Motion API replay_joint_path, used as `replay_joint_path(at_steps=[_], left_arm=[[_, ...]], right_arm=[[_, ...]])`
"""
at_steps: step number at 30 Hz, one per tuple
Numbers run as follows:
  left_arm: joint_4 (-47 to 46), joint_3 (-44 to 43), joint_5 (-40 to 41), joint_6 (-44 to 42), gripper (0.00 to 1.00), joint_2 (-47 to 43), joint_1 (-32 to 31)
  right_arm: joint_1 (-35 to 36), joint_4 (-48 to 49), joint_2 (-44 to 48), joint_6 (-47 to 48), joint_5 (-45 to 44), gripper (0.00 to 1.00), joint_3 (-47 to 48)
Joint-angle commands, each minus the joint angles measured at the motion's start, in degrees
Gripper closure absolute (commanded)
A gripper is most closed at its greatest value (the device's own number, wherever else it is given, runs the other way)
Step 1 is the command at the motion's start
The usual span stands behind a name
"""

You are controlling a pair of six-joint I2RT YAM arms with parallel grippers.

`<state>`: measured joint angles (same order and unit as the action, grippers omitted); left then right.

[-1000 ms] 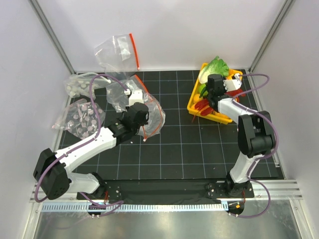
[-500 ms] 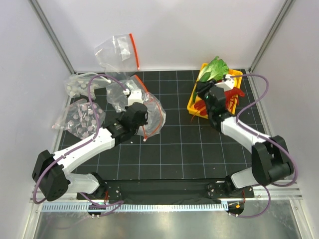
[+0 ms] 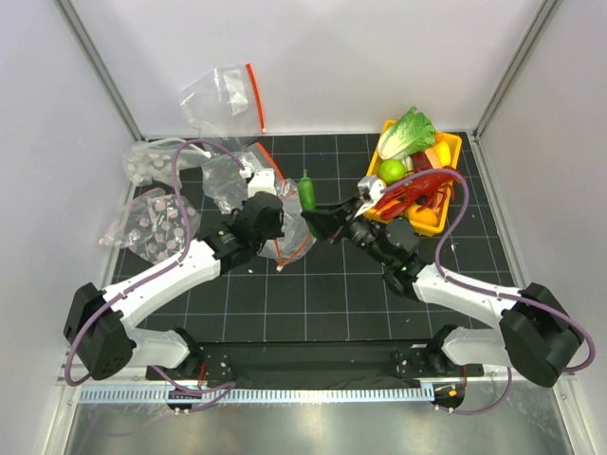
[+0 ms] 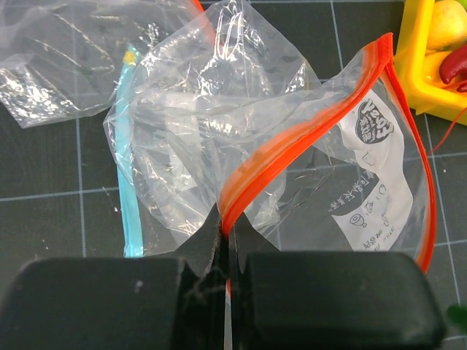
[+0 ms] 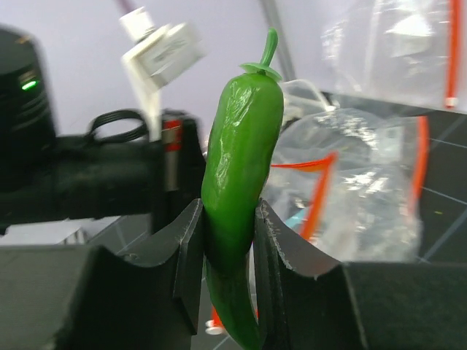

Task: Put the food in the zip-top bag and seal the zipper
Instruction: Place the fake vegetable in the zipper food storage bag.

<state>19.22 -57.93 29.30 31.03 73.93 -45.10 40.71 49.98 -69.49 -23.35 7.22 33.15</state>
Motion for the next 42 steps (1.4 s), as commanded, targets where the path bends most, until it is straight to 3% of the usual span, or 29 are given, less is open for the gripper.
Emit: replay_joint_path(at_steps=[1,12,22,27,28,30,33,42], left_arm=[[0.7,-2.9,-1.8,-0.4,1.0,1.0,-0.2],[-0.1,-2.8,-11.8,2.2,1.0,-0.1,-0.2],[-0.7,-0.6,-16.1,4.0,1.0,-6.9,0.0],[-1.5,1.0,-15.4,4.5,1.0,-9.2,0.0],[-1.6,1.2,-15.1,4.5,0.99,-9.3,0.0],[-1.6,1.1,-15.0,4.5,1.0,-8.9,0.2],[-1.2,0.8,-15.2,4.6,1.0,-8.3,0.5],[-0.7,0.6,-14.5,4.6,1.0,-7.4,1.7]], right_arm=[[3.8,7.6,-1.5,5.0,5.5,0.99,0.7],[9.5,21.4,-6.4,-1.5,-11.1,0.99,-1.9],[10.5,24.6,-11.0,4.2,-11.5,0.98,-1.9],[10.6,24.8,-10.6,9.7,-8.3,0.8,-3.3],[10.6,24.3,-10.2,10.3,-7.9,0.65,-3.4],[10.7,22.5,-9.3,11.8,-4.9,0.51,-3.4],[10.6,20.5,-8.2,12.5,-5.9,0.45,-3.6],[10.6,18.5,-6.5,13.2,-9.5,0.4,-4.3]])
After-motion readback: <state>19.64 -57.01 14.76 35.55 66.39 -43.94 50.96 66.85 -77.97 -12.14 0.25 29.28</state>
